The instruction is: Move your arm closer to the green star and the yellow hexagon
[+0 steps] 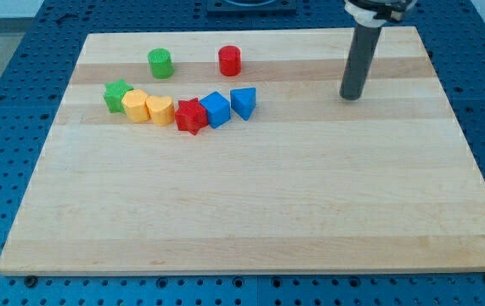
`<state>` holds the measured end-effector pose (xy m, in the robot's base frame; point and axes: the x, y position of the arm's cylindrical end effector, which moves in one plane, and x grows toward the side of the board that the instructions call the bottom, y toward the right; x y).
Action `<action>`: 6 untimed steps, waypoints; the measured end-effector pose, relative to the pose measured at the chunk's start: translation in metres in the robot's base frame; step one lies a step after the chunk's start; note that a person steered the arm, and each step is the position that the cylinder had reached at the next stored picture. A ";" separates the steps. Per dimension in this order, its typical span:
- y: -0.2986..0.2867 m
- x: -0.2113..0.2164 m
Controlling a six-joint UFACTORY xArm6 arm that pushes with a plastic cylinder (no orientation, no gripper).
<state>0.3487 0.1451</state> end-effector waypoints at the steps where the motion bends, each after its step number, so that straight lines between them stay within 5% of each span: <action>1: -0.016 -0.025; 3: -0.074 -0.028; 6: -0.236 -0.019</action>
